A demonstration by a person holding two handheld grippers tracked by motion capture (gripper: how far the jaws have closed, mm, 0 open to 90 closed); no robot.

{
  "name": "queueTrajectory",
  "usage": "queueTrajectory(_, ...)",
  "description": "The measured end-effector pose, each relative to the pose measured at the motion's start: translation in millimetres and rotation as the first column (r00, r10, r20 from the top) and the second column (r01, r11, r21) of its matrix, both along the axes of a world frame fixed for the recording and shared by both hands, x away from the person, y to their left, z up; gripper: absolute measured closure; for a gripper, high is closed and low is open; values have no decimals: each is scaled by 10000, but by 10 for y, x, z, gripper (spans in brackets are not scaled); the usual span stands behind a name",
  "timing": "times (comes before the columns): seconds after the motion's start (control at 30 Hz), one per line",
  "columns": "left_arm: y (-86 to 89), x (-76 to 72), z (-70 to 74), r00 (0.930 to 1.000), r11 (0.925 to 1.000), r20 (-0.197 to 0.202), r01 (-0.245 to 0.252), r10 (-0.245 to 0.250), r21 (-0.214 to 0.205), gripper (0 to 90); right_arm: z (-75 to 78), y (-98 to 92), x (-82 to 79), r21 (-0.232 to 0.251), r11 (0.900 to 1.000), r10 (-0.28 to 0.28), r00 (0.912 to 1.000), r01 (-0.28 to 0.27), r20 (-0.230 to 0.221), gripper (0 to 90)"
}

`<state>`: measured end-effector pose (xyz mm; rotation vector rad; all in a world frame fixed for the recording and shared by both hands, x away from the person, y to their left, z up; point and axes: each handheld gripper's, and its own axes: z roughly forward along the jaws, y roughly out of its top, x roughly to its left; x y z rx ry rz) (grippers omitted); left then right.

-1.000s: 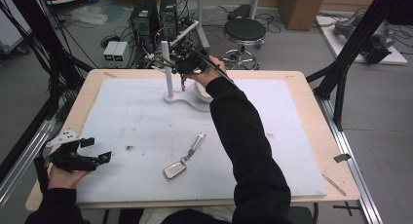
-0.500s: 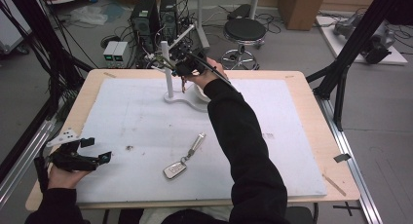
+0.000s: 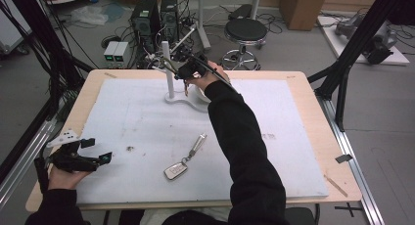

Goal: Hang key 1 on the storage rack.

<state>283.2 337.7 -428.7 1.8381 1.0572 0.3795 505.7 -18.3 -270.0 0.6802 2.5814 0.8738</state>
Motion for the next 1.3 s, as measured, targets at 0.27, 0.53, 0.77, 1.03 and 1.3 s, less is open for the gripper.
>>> queueTrajectory(0.27, 14, -1, 2, 10000, 10000, 1, -20, 20, -17, 17, -117, 0, 82, 175, 9996, -201, 9975, 213, -676, 722)
queueTrajectory(0.53, 22, -1, 4, 10000, 10000, 20, -60, 60, -55, 17, -115, -51, 129, 669, 9963, -447, 9893, 544, -1391, 488)
queueTrajectory(0.77, 25, 1, 3, 10000, 10000, 11, -68, 68, -70, 17, -89, -112, 141, 663, 9896, -1191, 9860, 1274, -1167, 245)
queueTrajectory(1.03, 25, 6, 0, 10000, 10000, 9, -73, 73, -35, 17, -101, -220, 131, 619, 9881, -1309, 9816, 1405, -1392, 4)
queueTrajectory(1.3, 26, 6, 0, 9999, 9999, -5, -123, 123, -16, 17, -88, -514, 44, 928, 9806, -1597, 9783, 1726, -1324, 5)
